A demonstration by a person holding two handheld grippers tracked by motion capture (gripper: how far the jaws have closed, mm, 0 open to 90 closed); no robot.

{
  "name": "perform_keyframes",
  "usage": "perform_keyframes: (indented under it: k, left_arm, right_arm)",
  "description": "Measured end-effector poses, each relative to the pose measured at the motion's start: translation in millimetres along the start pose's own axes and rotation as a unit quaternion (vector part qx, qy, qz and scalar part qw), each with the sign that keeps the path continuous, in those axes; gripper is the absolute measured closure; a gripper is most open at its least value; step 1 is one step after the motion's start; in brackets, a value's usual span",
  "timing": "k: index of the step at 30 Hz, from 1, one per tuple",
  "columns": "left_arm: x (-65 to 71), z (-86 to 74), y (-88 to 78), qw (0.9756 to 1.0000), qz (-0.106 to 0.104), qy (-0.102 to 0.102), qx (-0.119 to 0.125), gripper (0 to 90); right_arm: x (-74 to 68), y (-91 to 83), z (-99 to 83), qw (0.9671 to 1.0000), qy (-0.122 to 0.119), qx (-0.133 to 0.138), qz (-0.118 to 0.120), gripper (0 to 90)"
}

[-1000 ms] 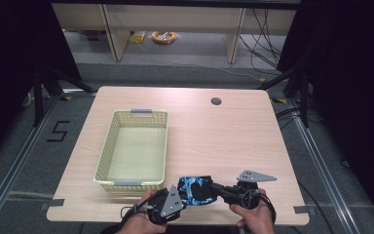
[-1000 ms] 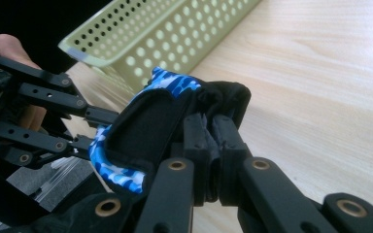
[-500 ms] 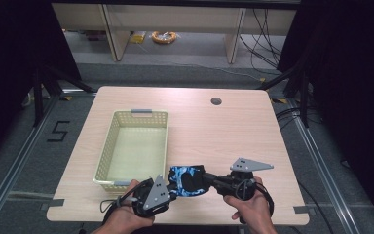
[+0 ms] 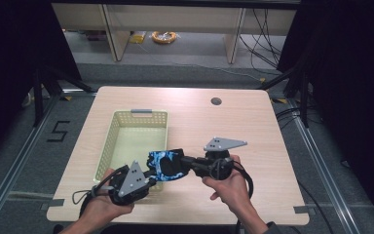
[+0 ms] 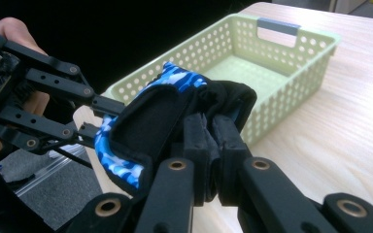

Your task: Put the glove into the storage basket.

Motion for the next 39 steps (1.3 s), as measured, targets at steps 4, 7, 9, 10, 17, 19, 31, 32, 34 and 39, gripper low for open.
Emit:
perform_keyframes:
  k: [4, 7, 9, 10, 17, 19, 31, 32, 34, 39]
  left_arm:
    - [-12.9, -7.6, -10.2, 0.9998, 0.013, -0.009, -0.008, 74.6]
    - [-20.1, -12.6, -15.2, 0.9996, 0.015, -0.009, -0.02, 74.6]
    - [-31.3, -20.2, -20.4, 0.9993, 0.017, -0.021, -0.027, 74.6]
    - [-31.3, -20.2, -20.4, 0.9993, 0.017, -0.021, -0.027, 74.5]
    - [-45.9, -40.0, -29.7, 0.9977, 0.02, -0.044, -0.048, 74.5]
    - [-50.9, -46.2, -30.6, 0.9973, 0.023, -0.046, -0.052, 74.5]
    - [-67.8, -81.4, -26.3, 0.9925, 0.013, -0.094, -0.077, 74.4]
    - [-70.4, -85.3, -27.9, 0.992, 0.006, -0.084, -0.094, 74.5]
    - [-72.8, -89.2, -27.3, 0.9912, 0.0, -0.087, -0.1, 74.4]
    - [-77.1, -95.0, -25.7, 0.9889, -0.005, -0.105, -0.105, 74.2]
  right_arm:
    - [-5.7, 17.6, 11.4, 0.9999, -0.001, -0.011, 0.002, 86.6]
    - [-7.4, 27.8, 15.7, 0.9998, -0.014, -0.005, 0.013, 86.6]
    - [-13.8, 40.2, 20.2, 0.9997, -0.001, -0.02, 0.017, 86.5]
    - [-13.8, 40.2, 20.2, 0.9997, -0.001, -0.02, 0.017, 86.5]
    - [-23.2, 75.7, 24.0, 0.9989, -0.001, -0.043, 0.021, 86.5]
    - [-24.8, 80.1, 24.2, 0.9986, 0.001, -0.046, 0.024, 86.5]
    - [-35.6, 128.8, 11.0, 0.995, 0.008, -0.096, 0.027, 86.5]
    - [-36.1, 135.5, 9.2, 0.9944, 0.005, -0.103, 0.025, 86.5]
    - [-37.5, 140.4, 7.3, 0.9933, 0.008, -0.112, 0.025, 86.5]
    - [-40.3, 150.6, 2.3, 0.9917, 0.006, -0.127, 0.022, 86.5]
Point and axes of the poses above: each handheld gripper's, and its own axes: y roughly forward along the jaws, z roughly out of its top, x roughly to its right, the point moved 5 cm from there along y, roughly forward along the jaws, and after that the axes turned 14 degrees about -z, right-handed, at the moved point
